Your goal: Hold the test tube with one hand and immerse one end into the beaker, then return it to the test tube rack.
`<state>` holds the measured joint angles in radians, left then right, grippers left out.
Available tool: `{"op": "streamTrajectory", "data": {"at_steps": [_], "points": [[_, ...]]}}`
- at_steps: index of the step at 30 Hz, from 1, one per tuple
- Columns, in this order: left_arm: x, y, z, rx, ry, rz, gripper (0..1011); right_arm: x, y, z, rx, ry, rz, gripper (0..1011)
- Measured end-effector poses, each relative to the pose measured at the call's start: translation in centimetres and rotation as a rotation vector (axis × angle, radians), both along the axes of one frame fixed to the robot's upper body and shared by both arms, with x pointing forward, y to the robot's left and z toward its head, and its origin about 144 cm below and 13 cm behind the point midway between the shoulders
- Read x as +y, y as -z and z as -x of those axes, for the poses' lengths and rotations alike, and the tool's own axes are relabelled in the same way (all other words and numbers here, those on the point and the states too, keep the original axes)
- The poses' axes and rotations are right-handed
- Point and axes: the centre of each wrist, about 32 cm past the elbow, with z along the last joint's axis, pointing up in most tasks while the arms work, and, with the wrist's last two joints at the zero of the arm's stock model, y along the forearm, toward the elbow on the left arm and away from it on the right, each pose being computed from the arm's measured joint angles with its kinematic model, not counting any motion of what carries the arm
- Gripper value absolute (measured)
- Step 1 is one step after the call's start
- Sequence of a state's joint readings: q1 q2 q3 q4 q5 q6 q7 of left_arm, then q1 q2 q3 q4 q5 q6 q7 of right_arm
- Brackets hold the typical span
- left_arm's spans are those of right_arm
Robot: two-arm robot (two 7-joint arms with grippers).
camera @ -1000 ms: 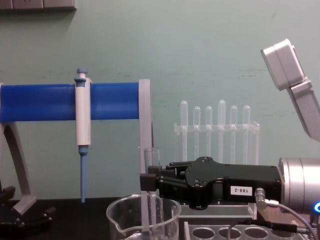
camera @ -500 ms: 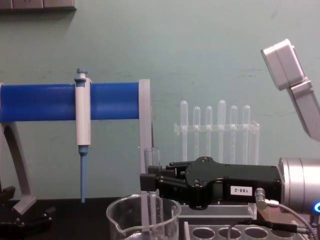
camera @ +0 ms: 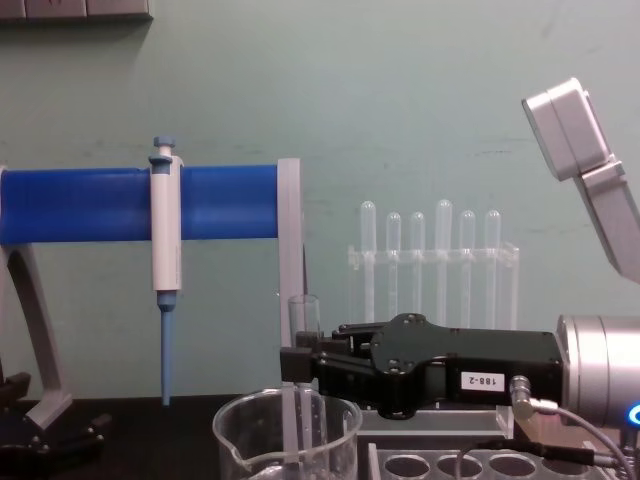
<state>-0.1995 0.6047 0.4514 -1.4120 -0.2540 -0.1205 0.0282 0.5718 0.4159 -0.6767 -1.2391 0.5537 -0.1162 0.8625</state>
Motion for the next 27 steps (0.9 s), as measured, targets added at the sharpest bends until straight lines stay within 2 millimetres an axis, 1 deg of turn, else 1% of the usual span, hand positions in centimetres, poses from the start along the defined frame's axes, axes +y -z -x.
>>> {"op": "streamTrajectory", "data": {"at_steps": [27], "points": [[0.00, 0.00, 0.00, 0.000, 0.000, 0.000, 1000, 0.00, 0.00, 0.00, 0.000, 0.000, 0.000, 246]]}}
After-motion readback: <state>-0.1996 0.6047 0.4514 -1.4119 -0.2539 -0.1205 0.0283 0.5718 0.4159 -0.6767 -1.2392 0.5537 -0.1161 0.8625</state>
